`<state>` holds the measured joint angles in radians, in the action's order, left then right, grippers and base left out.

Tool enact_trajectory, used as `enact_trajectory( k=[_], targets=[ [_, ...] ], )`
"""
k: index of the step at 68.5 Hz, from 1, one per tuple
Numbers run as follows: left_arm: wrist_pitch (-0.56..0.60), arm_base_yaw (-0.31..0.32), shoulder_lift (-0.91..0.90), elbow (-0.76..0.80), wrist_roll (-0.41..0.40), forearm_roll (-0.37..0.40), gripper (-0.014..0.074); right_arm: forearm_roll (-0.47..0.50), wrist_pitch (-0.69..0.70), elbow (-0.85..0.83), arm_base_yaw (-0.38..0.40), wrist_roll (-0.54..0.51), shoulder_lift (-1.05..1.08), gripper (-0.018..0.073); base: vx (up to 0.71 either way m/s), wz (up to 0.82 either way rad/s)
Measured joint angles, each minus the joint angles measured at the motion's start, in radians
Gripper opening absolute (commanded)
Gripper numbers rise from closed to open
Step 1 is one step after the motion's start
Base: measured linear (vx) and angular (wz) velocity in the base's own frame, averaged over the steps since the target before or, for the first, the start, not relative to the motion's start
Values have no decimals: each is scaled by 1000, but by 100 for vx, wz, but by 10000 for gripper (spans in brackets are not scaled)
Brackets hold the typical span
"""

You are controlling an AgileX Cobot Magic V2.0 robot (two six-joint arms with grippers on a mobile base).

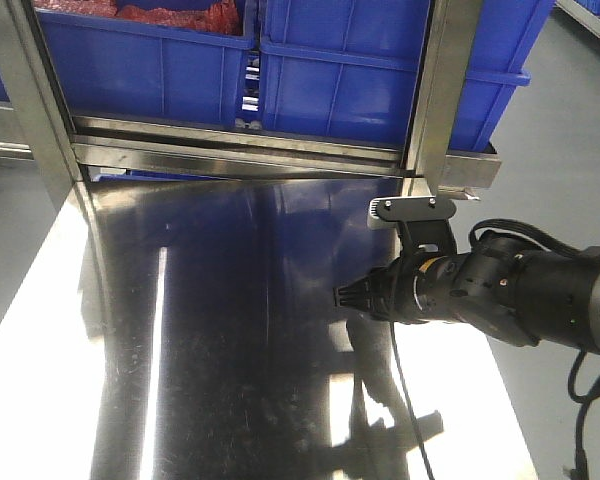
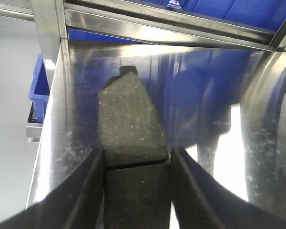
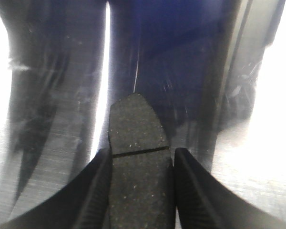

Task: Move and align brake pads A on conveyor
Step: 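Close the right gripper on the brake pad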

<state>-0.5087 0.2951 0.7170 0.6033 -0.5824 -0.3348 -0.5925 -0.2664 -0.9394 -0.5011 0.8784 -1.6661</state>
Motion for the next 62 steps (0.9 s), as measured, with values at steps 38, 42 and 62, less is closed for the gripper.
enact_trajectory(
  k=[38,42,62],
  targets=[
    [0,0,0,0,0,0,118,-3,-1,3,0,0,19,51,0,0],
    [0,0,0,0,0,0,118,-3,-1,3,0,0,19,48,0,0],
    [0,0,0,0,0,0,118,-3,0,3,0,0,20,49,0,0]
  ],
)
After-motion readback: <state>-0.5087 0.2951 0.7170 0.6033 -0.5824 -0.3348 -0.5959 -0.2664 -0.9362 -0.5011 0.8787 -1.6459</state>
